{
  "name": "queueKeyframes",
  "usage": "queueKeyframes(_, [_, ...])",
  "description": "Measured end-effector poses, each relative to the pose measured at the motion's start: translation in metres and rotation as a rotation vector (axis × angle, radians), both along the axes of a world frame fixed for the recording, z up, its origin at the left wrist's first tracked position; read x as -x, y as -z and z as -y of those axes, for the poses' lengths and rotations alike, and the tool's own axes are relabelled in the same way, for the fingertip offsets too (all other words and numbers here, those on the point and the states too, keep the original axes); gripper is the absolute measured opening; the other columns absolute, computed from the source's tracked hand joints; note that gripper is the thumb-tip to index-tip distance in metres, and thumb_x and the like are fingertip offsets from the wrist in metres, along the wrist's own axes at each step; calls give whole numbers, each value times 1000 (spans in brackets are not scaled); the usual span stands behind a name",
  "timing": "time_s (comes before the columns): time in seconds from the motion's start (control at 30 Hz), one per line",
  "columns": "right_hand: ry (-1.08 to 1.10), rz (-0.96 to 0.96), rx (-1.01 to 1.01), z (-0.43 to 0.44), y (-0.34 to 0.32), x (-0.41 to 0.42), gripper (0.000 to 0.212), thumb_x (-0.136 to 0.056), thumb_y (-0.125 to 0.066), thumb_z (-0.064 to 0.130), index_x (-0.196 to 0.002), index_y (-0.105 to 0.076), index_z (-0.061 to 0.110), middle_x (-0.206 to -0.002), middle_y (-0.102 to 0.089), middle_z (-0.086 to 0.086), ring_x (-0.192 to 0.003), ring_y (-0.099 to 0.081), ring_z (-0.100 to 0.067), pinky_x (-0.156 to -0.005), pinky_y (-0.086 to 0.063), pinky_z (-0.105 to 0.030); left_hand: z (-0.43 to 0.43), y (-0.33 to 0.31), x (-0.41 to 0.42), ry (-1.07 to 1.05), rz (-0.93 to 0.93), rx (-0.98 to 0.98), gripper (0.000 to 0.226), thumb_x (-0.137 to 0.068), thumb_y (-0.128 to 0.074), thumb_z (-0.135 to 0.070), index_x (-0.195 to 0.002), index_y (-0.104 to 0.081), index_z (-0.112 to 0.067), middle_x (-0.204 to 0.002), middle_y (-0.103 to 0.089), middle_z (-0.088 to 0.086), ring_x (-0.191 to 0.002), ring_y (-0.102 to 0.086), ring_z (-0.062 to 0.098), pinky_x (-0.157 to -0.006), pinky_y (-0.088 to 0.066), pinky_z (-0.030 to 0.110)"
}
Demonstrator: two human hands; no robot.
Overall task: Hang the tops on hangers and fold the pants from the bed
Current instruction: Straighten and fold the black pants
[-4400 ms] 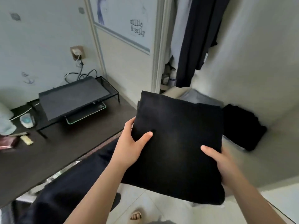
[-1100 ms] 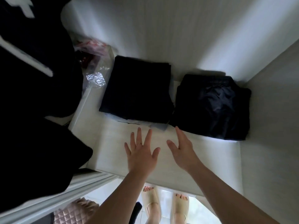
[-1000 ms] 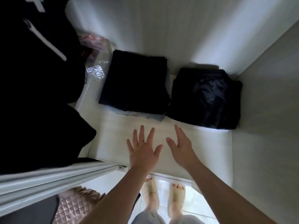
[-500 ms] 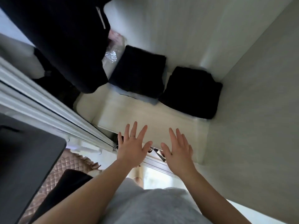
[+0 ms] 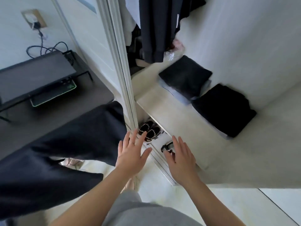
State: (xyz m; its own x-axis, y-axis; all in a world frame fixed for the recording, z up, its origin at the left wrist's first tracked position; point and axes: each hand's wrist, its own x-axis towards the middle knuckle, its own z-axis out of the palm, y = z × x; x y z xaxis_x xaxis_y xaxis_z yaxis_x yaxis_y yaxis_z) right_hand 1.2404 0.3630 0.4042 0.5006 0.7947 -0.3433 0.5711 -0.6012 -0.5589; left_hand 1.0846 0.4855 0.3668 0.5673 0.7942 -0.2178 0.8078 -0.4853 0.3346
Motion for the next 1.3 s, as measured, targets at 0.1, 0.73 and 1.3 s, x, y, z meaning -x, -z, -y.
queueKeyframes(0.1, [-131, 7, -34, -2, -5, 24, 65, -103, -32, 54, -159, -5, 35, -168, 2, 8, -154, 1, -17, -124, -7, -46, 14, -9, 33, -111, -6, -11, 67, -96, -21, -69, -156, -1, -47, -168, 5, -8, -154, 13, 20, -122, 0, 49])
queueKeyframes(0.73, [-1062, -40, -225, 31, -42, 378, 67, -103, -38, 50, -160, -10, 30, -168, -13, 4, -154, -10, -13, -122, -16, -43, 216, -48, 401, -1069, 78, -132, 68, -94, -25, -71, -156, -7, -50, -168, 1, -9, -154, 8, 19, -125, -2, 47])
queueKeyframes(1.3, [-1872, -12, -25, 291, 2, 737, 68, -102, -39, 53, -159, -7, 35, -168, -7, 10, -154, -7, -13, -123, -10, -41, 620, -8, 657, -1976, 59, -11, 67, -96, -28, -69, -157, -9, -47, -169, -1, -5, -155, 4, 23, -122, -9, 50])
